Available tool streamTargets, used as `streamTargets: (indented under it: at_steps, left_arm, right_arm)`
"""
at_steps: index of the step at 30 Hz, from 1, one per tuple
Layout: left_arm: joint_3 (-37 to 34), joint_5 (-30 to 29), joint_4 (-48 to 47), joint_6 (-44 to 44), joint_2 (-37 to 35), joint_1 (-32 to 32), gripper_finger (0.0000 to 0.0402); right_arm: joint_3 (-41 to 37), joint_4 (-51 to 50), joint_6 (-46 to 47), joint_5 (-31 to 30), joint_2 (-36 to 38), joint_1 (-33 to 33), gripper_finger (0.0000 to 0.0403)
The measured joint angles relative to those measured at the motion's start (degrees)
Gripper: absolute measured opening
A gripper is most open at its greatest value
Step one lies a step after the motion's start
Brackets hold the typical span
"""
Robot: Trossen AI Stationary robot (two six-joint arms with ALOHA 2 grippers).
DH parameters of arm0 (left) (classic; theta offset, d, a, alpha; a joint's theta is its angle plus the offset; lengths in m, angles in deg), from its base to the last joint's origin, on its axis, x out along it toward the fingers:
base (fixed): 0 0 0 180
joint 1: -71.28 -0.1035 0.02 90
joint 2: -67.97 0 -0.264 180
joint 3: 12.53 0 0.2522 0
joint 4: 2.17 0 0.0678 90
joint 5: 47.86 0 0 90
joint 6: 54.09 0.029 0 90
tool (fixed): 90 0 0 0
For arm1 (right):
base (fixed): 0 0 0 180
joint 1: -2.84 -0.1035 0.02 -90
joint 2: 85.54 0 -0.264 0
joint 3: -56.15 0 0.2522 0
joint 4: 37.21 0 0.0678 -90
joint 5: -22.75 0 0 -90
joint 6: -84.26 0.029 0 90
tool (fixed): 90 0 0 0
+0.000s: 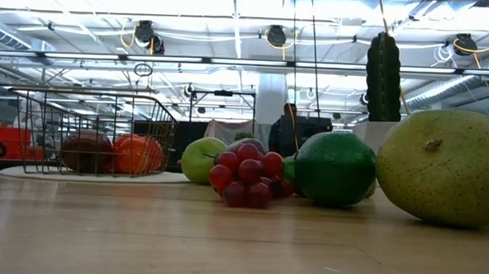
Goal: Build produce basket
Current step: Put the yellow mango into the wire basket
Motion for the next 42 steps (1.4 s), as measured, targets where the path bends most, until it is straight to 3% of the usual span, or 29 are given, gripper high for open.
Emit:
streamTargets:
  at_steps: [11,16,27,42]
  left_arm:
    - [0.0,0.8,0.7,1.6,-1.6,-0.1,0.0238]
    - [0.0,0.6,-3.0,3.9,-5.4,-0.6,0.0238]
    - [0.1,-0.7,-24.4,5.2,-15.0,-2.5,0.0239]
    - [0.0,-7.9,-68.7,-2.7,-24.5,-5.5,0.0239]
  right_arm:
    - [0.0,-4.8,-0.2,3.5,4.2,0.0,0.0376]
    - [0.0,-11.4,1.3,4.5,7.4,-0.1,0.0398]
    - [0.0,-20.6,1.3,4.6,13.6,-0.1,0.0394]
    - [0.0,-32.9,9.6,4.7,16.3,-0.1,0.0393]
